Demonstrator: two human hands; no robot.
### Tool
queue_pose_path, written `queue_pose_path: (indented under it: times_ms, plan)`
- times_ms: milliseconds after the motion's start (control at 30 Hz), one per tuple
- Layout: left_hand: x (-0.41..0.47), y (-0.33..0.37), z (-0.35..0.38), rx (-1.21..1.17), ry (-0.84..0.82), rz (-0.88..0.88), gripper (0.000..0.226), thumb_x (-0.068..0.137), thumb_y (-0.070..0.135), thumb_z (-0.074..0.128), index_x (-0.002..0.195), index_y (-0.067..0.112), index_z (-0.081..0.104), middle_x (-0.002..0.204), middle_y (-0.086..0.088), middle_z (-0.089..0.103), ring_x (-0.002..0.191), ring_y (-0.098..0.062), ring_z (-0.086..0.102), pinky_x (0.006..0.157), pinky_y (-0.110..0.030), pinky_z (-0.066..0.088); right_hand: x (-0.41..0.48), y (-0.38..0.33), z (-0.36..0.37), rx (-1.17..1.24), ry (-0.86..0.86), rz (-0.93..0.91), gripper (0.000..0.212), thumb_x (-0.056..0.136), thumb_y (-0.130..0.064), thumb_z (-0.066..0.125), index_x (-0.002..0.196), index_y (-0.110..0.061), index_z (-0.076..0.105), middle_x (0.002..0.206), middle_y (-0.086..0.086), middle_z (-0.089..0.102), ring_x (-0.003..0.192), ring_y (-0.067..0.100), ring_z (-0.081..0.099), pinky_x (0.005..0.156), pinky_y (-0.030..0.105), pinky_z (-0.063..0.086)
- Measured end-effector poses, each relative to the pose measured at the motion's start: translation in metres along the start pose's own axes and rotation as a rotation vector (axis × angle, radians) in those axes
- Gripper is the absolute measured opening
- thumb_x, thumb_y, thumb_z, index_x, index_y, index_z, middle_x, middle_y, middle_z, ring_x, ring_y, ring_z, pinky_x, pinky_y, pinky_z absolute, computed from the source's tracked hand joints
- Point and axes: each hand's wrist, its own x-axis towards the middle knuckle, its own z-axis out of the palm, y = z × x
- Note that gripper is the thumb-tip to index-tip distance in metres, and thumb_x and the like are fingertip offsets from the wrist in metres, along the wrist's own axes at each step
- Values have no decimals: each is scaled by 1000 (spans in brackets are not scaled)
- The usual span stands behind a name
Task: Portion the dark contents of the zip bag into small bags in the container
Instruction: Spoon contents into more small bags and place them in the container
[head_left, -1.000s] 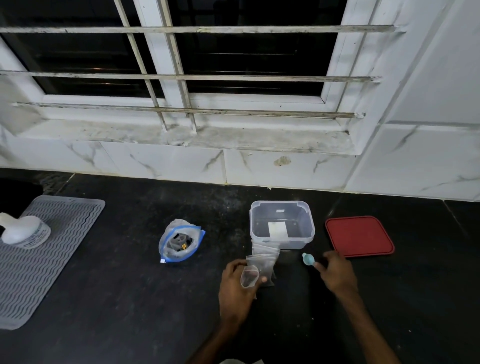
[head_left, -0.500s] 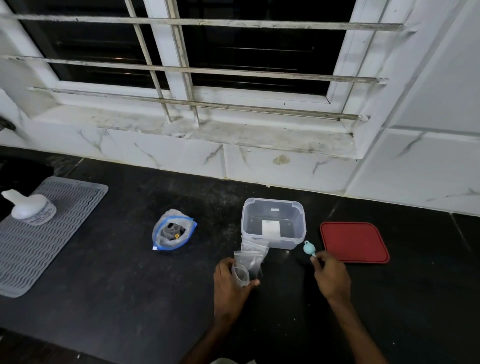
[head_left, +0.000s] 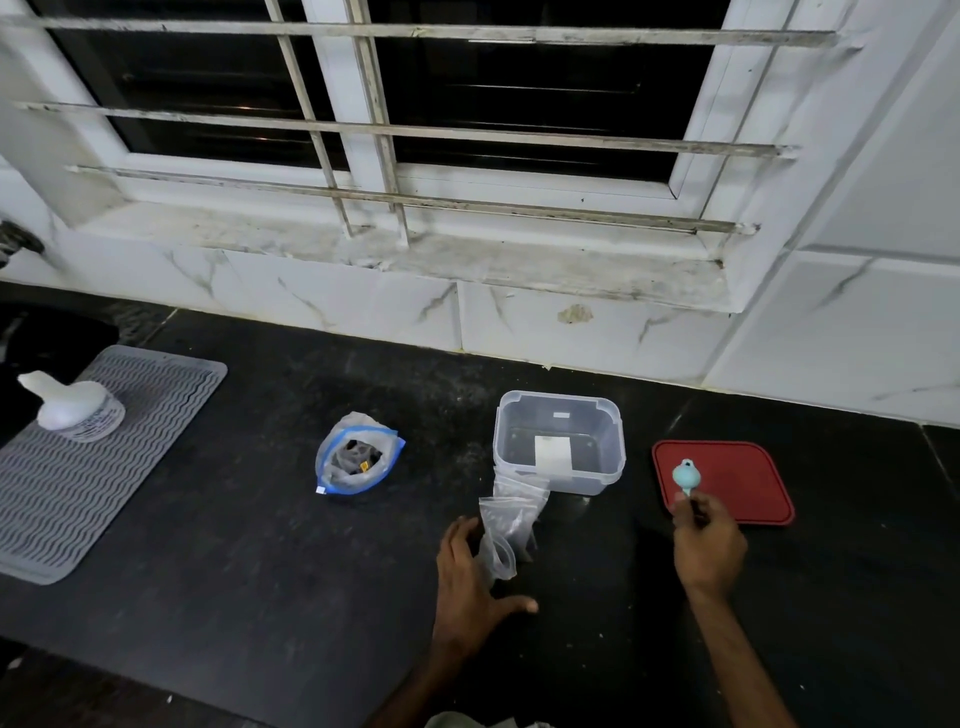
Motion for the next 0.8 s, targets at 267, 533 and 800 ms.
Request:
queue_pose_path:
  times_ms: [267,533,800]
  plan:
    - [7,-12,-63,-226,328,-20,79,82,46,71,145,27,27,150,7,26,140,-7,25,117,-30,22,-31,-84,8,294,46,-260,22,95,-24,60,110,-9,67,88,9,69,71,-3,64,66,12,49]
    - [71,-52,-169,-90,626,-213,89,72,31,85,141,4,37,145,-17,37,135,-32,35,110,-40,33,-135,-176,133,-148,-607,-721,19,92,-29,62,105,-19,73,96,-2,72,85,14,67,79,33,53]
    - [140,-69,-199,170,200,-163,58,87,29,64,140,14,47,157,-15,21,145,-32,20,115,-40,26,-176,-222,230,-905,-828,-666,36,96,-22,51,131,-13,55,131,12,58,120,29,55,101,36,43]
